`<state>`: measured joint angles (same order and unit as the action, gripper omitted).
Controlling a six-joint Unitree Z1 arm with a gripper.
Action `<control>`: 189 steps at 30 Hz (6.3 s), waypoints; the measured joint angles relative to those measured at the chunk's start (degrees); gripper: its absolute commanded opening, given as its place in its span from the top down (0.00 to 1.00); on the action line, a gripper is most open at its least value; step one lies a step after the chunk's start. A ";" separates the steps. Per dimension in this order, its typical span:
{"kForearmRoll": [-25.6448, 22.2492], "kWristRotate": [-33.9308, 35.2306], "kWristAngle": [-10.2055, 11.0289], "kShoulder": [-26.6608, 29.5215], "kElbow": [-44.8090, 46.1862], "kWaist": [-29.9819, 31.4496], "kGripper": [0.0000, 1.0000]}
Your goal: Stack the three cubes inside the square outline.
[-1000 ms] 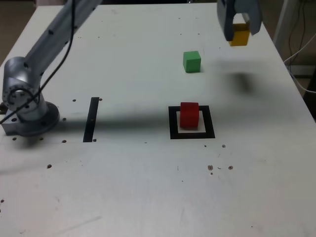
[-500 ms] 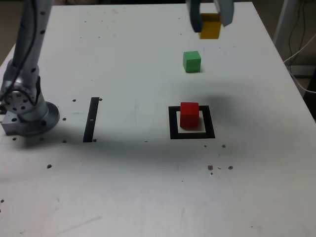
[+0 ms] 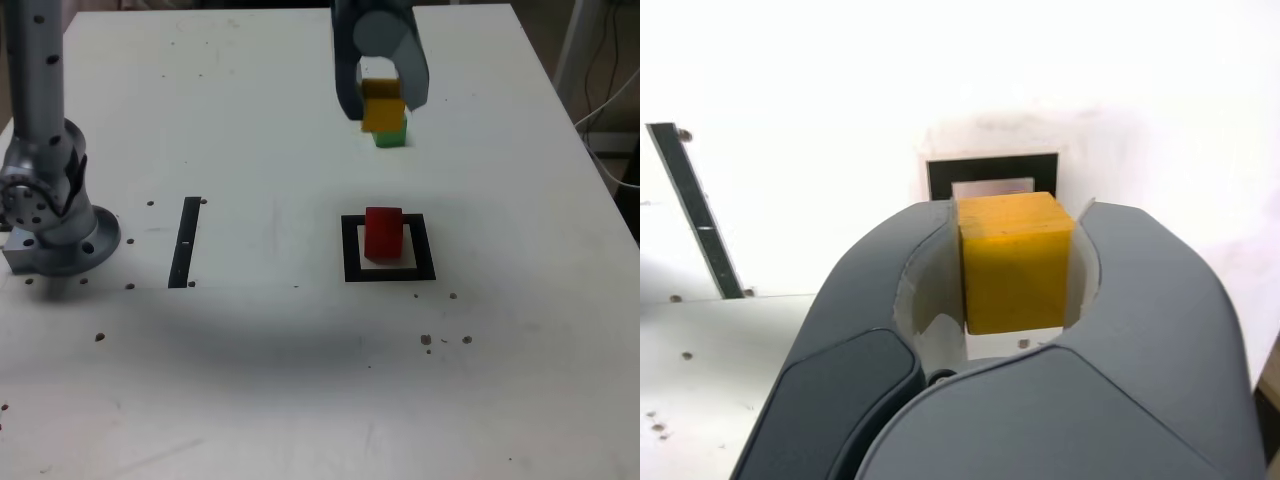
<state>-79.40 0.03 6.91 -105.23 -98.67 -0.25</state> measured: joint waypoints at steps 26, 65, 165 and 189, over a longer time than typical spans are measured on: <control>4.64 6.81 0.20 -2.63 4.71 8.09 0.72; 11.74 5.86 -1.65 -6.26 10.81 6.36 0.48; -1.15 -11.50 1.08 -26.91 -13.54 -21.77 0.71; -5.23 -11.07 0.92 -21.37 -13.31 -18.01 0.71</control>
<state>-84.63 -11.03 7.84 -126.60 -111.98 -18.26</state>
